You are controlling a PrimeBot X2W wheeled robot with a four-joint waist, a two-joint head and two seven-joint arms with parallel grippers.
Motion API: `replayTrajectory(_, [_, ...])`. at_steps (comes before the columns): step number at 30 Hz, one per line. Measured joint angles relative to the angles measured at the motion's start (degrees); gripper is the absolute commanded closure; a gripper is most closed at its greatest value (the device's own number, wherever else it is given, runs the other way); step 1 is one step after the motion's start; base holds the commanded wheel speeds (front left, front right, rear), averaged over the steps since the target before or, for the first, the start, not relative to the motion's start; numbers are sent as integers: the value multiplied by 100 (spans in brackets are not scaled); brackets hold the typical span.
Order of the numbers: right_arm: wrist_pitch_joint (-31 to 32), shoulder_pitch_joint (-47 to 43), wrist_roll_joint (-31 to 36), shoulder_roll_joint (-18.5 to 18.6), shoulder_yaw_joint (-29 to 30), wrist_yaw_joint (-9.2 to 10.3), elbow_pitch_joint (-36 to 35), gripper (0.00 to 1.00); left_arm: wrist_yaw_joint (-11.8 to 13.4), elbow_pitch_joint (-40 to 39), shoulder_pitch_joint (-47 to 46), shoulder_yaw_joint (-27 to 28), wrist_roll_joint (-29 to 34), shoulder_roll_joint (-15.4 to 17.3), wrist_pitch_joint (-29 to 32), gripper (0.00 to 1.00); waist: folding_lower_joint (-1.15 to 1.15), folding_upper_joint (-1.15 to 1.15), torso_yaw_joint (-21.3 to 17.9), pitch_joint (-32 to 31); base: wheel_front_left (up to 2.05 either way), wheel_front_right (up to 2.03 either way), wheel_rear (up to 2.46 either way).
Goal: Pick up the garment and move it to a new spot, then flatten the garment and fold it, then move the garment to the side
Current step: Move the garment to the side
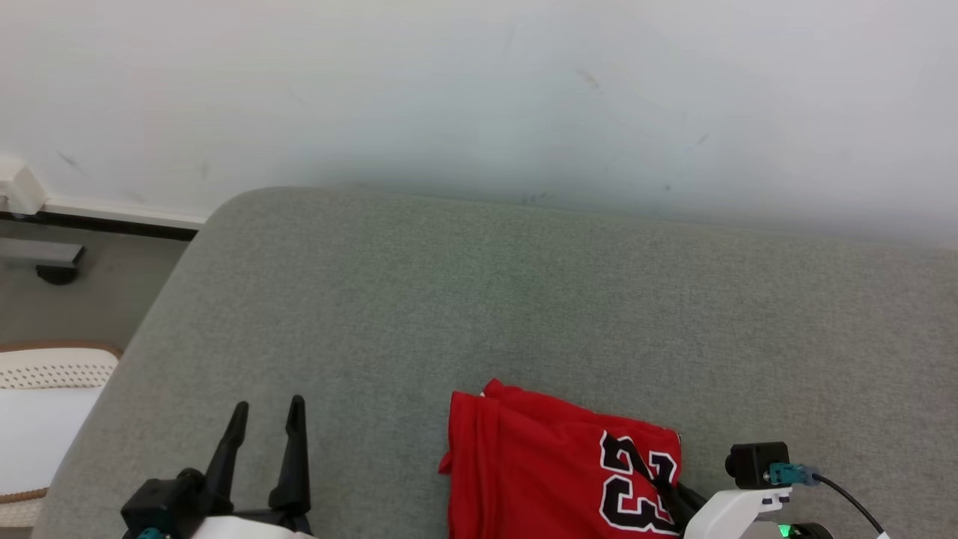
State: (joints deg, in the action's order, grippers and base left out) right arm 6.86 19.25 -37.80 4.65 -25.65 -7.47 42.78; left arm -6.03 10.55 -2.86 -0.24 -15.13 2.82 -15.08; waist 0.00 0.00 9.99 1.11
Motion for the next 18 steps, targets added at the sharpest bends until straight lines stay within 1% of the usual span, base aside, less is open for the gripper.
replayTrajectory(5, [-213,2,-27,40,-23,-1,-14,100,0,-24,4,-9,0,-1,0,0,0,0,-100,-68,0,0,0])
replayTrajectory(9, [-520,108,-41,71,-2,-1,-105,100,-19,-74,52,-34,22,-1,0,0,0,0,-260,-109,0,0,0])
replayTrajectory(13, [-798,236,-53,131,102,-1,-171,100,-47,-154,53,-110,45,-1,0,0,0,0,-502,-129,0,0,0])
replayTrajectory(18, [-949,350,-59,265,258,-1,-223,100,-51,-267,48,-231,59,-1,0,0,0,0,-909,-142,0,0,0])
